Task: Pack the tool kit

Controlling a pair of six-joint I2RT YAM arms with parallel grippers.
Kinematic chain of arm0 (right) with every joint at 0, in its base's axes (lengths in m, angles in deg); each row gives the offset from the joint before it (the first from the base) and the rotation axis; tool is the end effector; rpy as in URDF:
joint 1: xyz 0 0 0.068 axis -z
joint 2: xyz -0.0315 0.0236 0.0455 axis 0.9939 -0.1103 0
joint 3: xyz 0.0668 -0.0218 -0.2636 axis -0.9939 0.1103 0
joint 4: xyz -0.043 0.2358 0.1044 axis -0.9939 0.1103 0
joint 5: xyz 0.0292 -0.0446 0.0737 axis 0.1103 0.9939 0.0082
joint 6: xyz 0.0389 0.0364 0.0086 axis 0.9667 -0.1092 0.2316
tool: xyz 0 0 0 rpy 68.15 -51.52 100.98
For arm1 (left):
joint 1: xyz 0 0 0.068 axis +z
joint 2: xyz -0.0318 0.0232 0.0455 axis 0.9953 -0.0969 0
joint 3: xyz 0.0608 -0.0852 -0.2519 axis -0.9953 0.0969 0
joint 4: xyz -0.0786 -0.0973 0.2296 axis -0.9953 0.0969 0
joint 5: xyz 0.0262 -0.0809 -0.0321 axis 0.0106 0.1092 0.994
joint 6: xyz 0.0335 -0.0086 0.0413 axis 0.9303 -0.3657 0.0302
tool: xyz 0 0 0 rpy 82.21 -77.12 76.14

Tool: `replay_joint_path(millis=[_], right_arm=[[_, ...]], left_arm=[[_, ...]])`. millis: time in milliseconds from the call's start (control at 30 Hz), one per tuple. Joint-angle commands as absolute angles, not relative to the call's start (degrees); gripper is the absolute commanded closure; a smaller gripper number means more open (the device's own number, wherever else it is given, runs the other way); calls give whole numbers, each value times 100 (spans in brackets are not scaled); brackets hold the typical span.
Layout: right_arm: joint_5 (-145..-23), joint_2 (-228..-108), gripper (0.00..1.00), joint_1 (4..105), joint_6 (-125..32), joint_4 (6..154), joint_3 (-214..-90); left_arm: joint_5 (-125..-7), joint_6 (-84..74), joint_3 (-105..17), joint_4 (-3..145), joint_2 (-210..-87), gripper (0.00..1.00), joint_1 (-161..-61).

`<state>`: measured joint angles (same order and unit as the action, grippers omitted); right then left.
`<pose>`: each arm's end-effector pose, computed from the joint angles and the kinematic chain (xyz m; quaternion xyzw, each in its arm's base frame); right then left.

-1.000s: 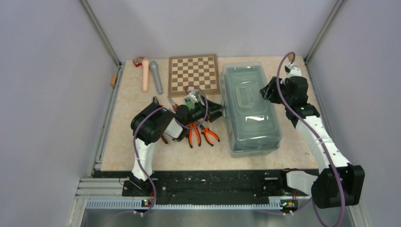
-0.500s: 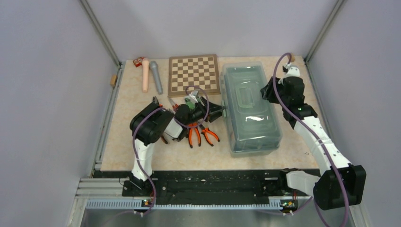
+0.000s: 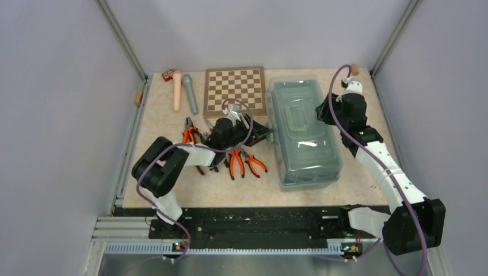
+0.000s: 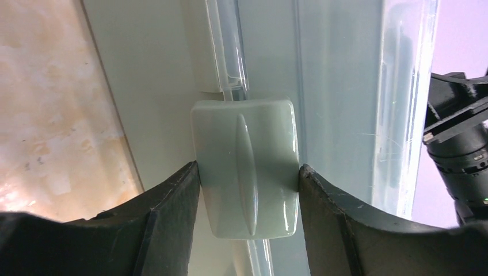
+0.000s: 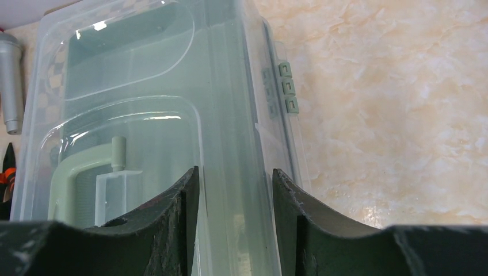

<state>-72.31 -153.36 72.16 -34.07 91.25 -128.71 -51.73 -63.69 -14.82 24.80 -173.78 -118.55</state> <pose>0.2609 0.0503 0.3076 0.0754 0.8417 0.1100 0.5233 0.2875 -0.2110 0.1770 -0.1162 0.7532 -0.5891 0.2688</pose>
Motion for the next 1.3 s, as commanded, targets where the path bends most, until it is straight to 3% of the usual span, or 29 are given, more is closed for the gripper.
replay_joint_path(millis=[0,100,267,367,700,1000,1267], right_arm=[[-7687,-15888,57,6924,-3571,10544,-12327],[-7683,-15868,57,6922,-3564,10518,-12345],[-7687,-15827,55,6918,-3571,10513,-12372],[-7694,-15828,54,6922,-3565,10506,-12373],[-7561,-15743,50,6921,-3632,10615,-12555],[-7001,-15366,32,6790,-4028,11462,-13894],[-5596,-15546,31,5102,-4618,12233,-14887]], left_arm=[[-5282,-5530,-1716,2891,-16691,100,-11965],[-5550,-5355,-1573,3207,-16494,84,-11960],[-5999,-5349,-1228,3370,-16138,31,-11945],[-6286,-5250,-1152,3700,-15851,15,-11943],[-6629,-4688,-1646,5413,-15486,10,-11975],[-6926,-4581,-1776,6046,-15269,12,-11977],[-6879,-4669,-1728,6023,-15279,12,-11976]])
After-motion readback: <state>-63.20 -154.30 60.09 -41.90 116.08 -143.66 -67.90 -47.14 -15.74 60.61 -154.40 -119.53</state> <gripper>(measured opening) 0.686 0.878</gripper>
